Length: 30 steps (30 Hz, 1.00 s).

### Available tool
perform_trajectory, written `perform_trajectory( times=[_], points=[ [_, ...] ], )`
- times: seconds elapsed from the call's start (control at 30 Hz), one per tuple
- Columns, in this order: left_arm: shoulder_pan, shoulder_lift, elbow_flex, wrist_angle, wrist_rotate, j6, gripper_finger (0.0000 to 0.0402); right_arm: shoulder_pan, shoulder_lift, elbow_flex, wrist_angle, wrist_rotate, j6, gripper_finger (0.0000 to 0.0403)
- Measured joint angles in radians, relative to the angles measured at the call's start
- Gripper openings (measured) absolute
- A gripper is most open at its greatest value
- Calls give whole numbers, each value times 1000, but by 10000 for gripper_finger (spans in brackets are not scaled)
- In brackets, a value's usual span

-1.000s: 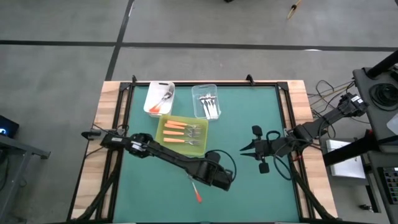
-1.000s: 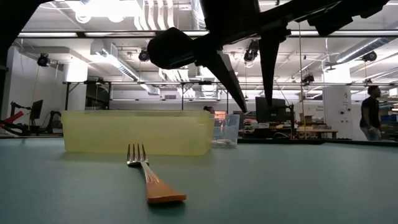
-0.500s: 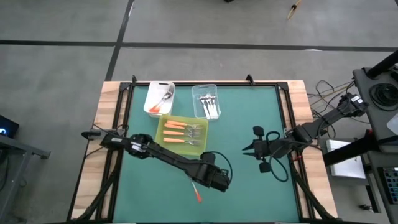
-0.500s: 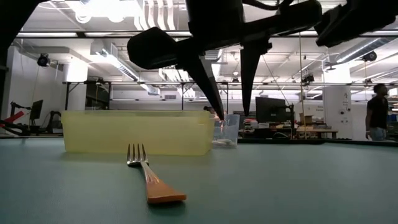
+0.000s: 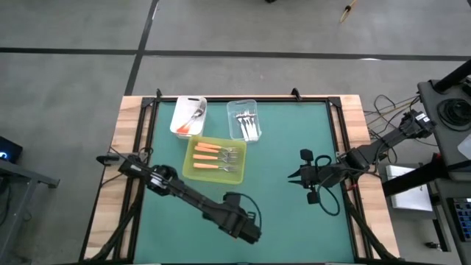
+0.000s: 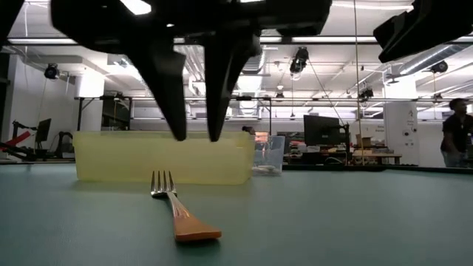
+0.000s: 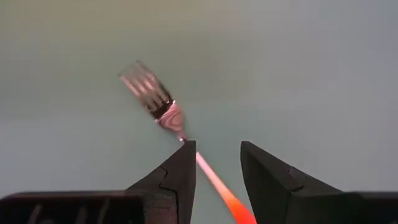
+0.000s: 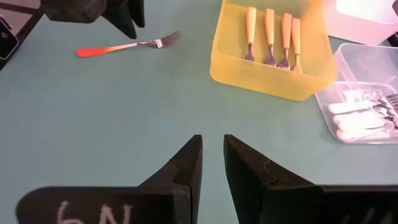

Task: Sort silverware by color (type)
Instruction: Put the orange fork into the white bin

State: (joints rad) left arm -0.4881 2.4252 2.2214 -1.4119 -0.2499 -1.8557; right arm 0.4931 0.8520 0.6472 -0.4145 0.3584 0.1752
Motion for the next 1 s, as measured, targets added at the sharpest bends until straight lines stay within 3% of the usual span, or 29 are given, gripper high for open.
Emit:
perform_trajectory(
  times=[0.2, 0.63, 1.0],
  points=[
    [-16, 6, -54, 4, 2, -63, 119, 0, 0, 0, 0, 0, 0, 56],
    [-19, 8, -142, 71, 25, -91, 197, 0, 0, 0, 0, 0, 0, 56],
    [-23, 6, -188, 146, 15, -117, 173, 0, 0, 0, 0, 0, 0, 57]
  ],
)
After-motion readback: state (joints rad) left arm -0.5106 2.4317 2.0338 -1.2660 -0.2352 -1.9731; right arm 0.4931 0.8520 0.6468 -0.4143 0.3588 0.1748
